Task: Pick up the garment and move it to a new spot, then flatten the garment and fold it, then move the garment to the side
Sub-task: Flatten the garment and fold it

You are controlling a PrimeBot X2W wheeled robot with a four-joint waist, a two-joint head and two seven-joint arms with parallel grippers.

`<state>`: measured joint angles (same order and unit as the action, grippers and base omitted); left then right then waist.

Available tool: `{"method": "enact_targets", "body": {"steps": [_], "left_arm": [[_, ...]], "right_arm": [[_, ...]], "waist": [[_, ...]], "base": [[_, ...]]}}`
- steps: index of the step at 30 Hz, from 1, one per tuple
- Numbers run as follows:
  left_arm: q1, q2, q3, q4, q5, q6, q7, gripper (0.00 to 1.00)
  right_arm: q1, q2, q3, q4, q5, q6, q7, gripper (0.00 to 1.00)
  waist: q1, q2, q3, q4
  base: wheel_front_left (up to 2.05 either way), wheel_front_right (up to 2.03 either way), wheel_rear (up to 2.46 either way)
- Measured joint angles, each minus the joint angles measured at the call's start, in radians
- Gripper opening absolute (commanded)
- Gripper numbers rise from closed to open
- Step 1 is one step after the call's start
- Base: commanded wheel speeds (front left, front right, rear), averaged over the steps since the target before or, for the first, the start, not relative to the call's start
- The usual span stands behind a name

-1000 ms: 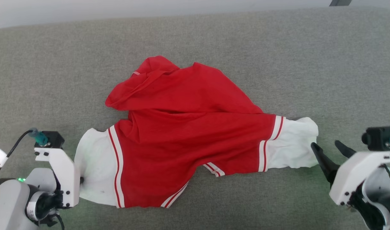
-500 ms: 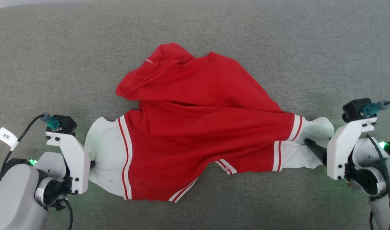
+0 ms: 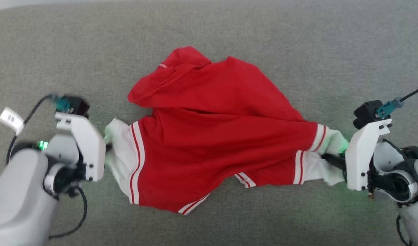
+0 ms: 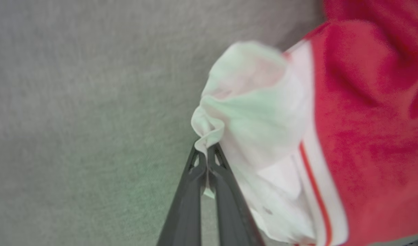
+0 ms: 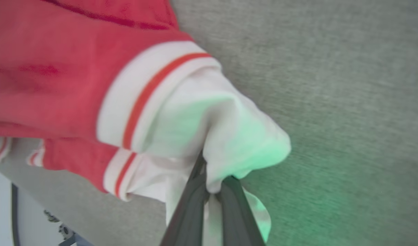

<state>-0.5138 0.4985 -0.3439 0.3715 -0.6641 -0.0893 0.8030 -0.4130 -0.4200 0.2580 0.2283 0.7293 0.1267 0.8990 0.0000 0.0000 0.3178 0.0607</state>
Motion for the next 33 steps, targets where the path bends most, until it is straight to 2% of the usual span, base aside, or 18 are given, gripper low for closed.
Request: {"method": "enact_targets", "body": {"steps": [3, 9, 12, 16, 25, 33], "left_arm": [[-0.054, 0.006, -0.001, -0.056, -0.008, -0.003, 0.050, 0.00], [-0.163, 0.072, 0.016, -0.153, -0.021, 0.006, 0.172, 0.00], [-0.257, 0.096, 0.030, -0.167, -0.026, 0.010, 0.228, 0.00], [-0.346, 0.100, 0.038, -0.152, -0.027, 0.010, 0.252, 0.00], [-0.577, 0.072, 0.051, -0.049, 0.002, -0.004, 0.159, 0.00], [-0.729, 0.040, 0.031, 0.062, 0.037, -0.024, 0.048, 0.00]], "right_arm": [[0.014, 0.004, -0.029, -0.075, 0.071, 0.002, 0.029, 0.00], [-0.064, 0.017, -0.141, -0.196, 0.094, 0.002, 0.075, 0.00], [-0.158, 0.069, -0.198, -0.216, 0.070, 0.002, 0.118, 0.00], [-0.268, 0.132, -0.258, -0.210, 0.038, 0.002, 0.125, 0.00], [-0.531, 0.262, -0.352, -0.119, -0.065, 0.002, 0.051, 0.00], [-0.696, 0.283, -0.319, 0.024, -0.150, 0.002, -0.050, 0.00]], "waist": [[0.0000, 0.0000, -0.025, 0.000], [0.0000, 0.0000, -0.089, -0.008], [0.0000, 0.0000, -0.135, -0.019], [0.0000, 0.0001, -0.181, -0.030], [0.0000, 0.0000, -0.253, -0.048], [0.0000, 0.0000, -0.247, -0.060]], "base": [[0.00, 0.00, 0.00], [0.00, 0.00, 0.00], [0.00, 0.00, 0.00], [0.00, 0.00, 0.00], [0.00, 0.00, 0.00], [0.00, 0.00, 0.00]]}}
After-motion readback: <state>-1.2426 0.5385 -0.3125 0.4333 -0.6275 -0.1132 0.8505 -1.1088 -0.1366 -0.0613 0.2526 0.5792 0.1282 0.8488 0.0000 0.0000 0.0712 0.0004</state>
